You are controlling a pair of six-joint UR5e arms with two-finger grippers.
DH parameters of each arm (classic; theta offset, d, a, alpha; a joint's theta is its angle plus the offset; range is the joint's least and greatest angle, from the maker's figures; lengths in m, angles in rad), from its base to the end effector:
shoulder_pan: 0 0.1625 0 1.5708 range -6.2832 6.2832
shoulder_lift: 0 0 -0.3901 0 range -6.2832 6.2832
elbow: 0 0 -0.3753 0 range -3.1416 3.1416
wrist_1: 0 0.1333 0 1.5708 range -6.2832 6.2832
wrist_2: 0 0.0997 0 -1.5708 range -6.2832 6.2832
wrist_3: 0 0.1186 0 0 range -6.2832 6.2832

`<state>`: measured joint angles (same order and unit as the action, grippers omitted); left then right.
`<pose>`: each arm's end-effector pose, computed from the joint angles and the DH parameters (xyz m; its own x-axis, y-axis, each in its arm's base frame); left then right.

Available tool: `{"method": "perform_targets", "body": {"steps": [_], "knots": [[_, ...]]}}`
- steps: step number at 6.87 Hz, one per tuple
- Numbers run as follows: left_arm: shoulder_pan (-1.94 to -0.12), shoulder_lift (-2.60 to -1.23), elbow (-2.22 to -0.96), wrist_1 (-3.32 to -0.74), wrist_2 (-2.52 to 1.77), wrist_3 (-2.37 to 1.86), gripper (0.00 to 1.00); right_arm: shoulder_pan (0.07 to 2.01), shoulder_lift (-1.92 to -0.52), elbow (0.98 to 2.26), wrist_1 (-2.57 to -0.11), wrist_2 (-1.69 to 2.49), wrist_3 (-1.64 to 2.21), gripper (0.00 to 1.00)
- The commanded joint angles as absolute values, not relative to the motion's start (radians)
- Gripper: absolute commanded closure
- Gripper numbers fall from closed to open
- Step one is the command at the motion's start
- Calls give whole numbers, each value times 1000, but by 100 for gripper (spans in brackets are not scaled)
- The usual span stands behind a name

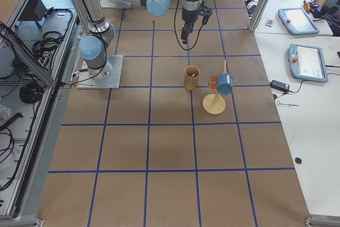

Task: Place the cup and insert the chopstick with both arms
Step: 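Grasp the pink chopstick with the right gripper while the left arm approaches the blue cup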

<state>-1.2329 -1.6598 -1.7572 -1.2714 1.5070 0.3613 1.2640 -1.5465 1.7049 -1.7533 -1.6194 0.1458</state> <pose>0.0323 -0.5169 0.3331 -0.9984 0.0253 0.0511 0.0230 0.9987 -0.0450 -0.0242 -0.4986 0.3773 -0.8979 0.4380 0.0446 0.4370 0.8989 -0.0309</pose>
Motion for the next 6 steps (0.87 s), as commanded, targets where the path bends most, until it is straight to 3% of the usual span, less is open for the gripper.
{"method": "perform_targets", "body": {"steps": [1, 3, 4, 5, 6], "knots": [[-1227, -1706, -1773, -1223, 1509, 388, 0, 1110, -1534, 1871, -2004, -1614, 146, 0], [-1227, -1756, -1775, -1171, 1514, 388, 1, 1074, -1534, 1914, -2065, -1615, 137, 0], [-1221, -1776, -1775, -1157, 1572, 390, 3, 1074, -1534, 1911, -2078, -1621, 130, 9], [-1215, -1782, -1787, -1149, 1566, 387, 3, 1074, -1528, 1911, -2121, -1617, 109, 11], [-1215, -1789, -1820, -1103, 1566, 391, 3, 1072, -1514, 1908, -2138, -1624, 66, 26]]}}
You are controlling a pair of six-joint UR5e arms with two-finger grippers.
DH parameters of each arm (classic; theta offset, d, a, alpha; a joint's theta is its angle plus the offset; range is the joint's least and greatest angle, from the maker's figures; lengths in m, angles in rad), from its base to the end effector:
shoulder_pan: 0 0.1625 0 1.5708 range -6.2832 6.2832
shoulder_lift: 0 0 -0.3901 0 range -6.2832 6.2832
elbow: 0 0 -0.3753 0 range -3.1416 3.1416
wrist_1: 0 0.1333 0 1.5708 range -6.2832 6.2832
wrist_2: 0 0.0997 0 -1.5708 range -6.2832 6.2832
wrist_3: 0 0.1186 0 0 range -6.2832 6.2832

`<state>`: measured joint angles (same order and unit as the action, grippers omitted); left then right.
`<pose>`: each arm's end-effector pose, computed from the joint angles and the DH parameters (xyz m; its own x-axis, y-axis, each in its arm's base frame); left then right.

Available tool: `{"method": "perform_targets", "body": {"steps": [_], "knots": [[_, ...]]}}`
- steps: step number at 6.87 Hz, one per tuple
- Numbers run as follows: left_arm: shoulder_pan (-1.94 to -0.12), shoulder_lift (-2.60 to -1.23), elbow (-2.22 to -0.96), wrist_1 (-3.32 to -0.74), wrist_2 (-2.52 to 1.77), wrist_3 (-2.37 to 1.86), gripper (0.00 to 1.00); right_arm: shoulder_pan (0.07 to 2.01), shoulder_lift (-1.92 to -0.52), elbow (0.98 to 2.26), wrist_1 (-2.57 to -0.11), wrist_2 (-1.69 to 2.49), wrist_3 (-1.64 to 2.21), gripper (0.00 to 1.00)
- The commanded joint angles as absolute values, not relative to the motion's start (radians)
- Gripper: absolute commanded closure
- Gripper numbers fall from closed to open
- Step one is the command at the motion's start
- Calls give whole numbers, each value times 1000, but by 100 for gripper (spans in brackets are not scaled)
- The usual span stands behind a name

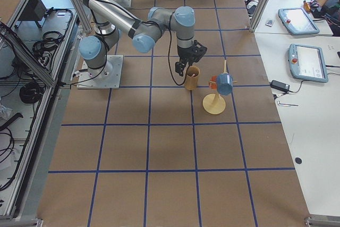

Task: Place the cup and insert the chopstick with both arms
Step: 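Grasp the pink chopstick with the right gripper while the left arm approaches the blue cup, then grasp the light blue cup with the left gripper and carry it toward table center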

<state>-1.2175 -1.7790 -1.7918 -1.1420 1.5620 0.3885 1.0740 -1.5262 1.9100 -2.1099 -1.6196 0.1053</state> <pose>0.0544 -0.5358 0.2694 -0.9993 0.0352 0.0083 0.0352 0.9994 -0.0029 -0.1177 -0.4847 0.3101 -0.8201 0.5713 0.0317 0.5602 0.8130 -0.1589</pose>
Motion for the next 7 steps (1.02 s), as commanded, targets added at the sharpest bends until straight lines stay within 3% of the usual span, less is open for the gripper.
{"method": "perform_targets", "body": {"steps": [1, 4, 5, 7], "knots": [[-1213, -1790, -1871, -1073, 1565, 393, 3, 1069, -1513, 1907, -2147, -1628, 48, 32], [-1189, -1805, -1927, -1003, 1563, 454, 3, 1049, -1491, 1901, -2201, -1623, 26, 29], [-1189, -1822, -1925, -1000, 1563, 462, 49, 1049, -1471, 1902, -2224, -1612, 28, 28], [-1190, -1835, -1925, -1002, 1537, 477, 95, 1049, -1465, 1902, -2258, -1609, 29, 28]]}}
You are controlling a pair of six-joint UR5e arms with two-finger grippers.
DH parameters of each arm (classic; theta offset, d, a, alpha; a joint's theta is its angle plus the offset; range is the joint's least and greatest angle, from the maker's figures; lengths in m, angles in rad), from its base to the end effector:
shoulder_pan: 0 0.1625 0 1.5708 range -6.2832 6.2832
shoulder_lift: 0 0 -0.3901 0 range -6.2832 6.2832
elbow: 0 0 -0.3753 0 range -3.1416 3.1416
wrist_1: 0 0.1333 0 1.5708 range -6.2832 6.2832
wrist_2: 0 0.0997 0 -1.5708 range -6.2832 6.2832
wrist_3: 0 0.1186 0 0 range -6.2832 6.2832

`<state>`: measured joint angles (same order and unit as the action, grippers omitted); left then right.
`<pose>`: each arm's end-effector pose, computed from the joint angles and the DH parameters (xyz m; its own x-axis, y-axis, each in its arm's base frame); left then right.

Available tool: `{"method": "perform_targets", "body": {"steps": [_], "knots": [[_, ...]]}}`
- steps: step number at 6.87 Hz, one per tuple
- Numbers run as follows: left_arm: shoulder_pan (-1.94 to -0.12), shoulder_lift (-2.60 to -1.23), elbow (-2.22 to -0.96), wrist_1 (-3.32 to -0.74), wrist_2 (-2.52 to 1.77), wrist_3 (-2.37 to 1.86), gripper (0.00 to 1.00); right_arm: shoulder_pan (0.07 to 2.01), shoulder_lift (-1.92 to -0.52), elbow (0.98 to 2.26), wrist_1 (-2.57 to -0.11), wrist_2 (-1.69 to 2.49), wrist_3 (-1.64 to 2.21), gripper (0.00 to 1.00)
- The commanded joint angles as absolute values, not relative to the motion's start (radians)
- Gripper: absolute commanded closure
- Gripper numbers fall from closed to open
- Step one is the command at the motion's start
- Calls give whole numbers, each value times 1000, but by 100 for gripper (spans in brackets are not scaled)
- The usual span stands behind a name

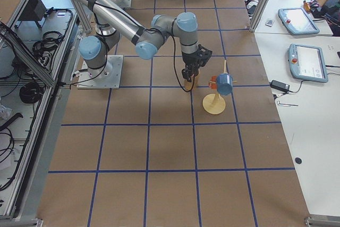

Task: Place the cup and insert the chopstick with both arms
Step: 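Grasp the light blue cup with the left gripper and carry it toward table center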

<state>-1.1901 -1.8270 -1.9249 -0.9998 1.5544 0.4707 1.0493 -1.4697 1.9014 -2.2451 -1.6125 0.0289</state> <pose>0.0607 -0.5157 0.2024 -0.9955 0.0891 0.0324 0.0900 0.9956 0.0276 -0.1405 -0.5022 0.3025 -0.8470 0.5305 0.0335 0.5083 0.8267 -0.2413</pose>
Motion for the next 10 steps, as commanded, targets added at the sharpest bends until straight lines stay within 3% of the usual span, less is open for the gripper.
{"method": "perform_targets", "body": {"steps": [1, 2, 3, 6, 7, 8, 10], "knots": [[-1190, -1844, -1919, -1005, 1519, 469, 100, 1049, -1465, 1902, -2257, -1606, 28, 34], [-1192, -1844, -1919, -1018, 1519, 468, 100, 1051, -1471, 1901, -2256, -1606, 28, 53], [-1213, -1818, -1916, -1020, 1529, 466, 100, 1051, -1476, 1901, -2256, -1605, 26, 66], [-1496, -1772, -1832, -1055, 1559, 201, 100, 1054, -1479, 1899, -2256, -1586, 25, 67], [-1596, -1795, -1784, -1052, 1565, -6, 100, 1055, -1482, 1896, -2256, -1585, 25, 71], [-1659, -1828, -1745, -1043, 1560, -115, 100, 1057, -1483, 1875, -2243, -1585, 25, 81], [-1768, -1915, -1703, -946, 1555, -286, 100, 1060, -1486, 1865, -2241, -1568, 25, 85]]}}
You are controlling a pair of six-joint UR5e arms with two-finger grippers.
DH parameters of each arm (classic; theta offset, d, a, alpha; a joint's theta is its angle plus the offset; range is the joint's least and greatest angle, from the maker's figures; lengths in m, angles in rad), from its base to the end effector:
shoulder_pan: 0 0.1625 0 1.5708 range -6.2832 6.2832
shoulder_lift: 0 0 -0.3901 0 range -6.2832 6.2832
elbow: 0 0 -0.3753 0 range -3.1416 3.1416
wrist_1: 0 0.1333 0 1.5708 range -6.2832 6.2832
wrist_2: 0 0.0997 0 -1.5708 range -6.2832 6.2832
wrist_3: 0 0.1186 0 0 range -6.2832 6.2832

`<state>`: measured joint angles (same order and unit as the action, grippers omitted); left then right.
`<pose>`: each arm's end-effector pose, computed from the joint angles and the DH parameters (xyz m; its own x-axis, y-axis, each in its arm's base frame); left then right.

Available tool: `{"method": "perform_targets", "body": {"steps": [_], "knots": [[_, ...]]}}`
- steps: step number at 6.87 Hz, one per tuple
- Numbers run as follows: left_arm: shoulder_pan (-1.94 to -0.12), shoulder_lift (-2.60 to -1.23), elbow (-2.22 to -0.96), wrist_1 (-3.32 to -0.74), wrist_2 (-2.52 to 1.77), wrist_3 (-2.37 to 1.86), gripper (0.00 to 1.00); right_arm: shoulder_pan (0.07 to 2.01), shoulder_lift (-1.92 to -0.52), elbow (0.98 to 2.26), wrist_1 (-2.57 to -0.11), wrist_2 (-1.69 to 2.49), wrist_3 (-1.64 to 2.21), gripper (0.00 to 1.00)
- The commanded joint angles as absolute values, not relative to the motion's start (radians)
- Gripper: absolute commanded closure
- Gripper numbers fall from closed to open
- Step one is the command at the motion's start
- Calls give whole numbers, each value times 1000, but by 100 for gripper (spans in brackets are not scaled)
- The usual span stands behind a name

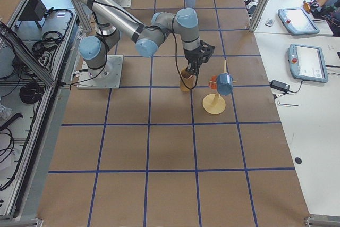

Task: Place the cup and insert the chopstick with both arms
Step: 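Grasp the light blue cup with the left gripper and carry it toward table center, then set the blue cup down and open the left gripper while the right lifts the chopstick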

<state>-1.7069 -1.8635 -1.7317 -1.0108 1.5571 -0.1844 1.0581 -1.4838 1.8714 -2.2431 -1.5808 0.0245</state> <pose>-0.2099 -0.5381 0.2642 -0.9984 -0.0459 0.0329 -0.0490 0.9936 -0.1019 -0.1352 -0.5095 0.3235 -0.8582 0.5133 0.0027 0.4920 0.8240 -0.2810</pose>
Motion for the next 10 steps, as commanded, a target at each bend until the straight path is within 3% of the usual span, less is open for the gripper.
{"method": "perform_targets", "body": {"steps": [1, 4, 7, 10], "knots": [[-1791, -1955, -1694, -934, 1504, -367, 100, 1060, -1493, 1859, -2240, -1556, 25, 85], [-1835, -2011, -1690, -936, 1502, -387, 100, 1104, -1502, 1826, -2220, -1542, 29, 86], [-1841, -2023, -1680, -933, 1486, -406, 100, 1146, -1490, 1656, -2032, -1542, 34, 92], [-1858, -2037, -1660, -940, 1453, -428, 100, 1189, -1467, 1530, -1902, -1561, 37, 92]]}}
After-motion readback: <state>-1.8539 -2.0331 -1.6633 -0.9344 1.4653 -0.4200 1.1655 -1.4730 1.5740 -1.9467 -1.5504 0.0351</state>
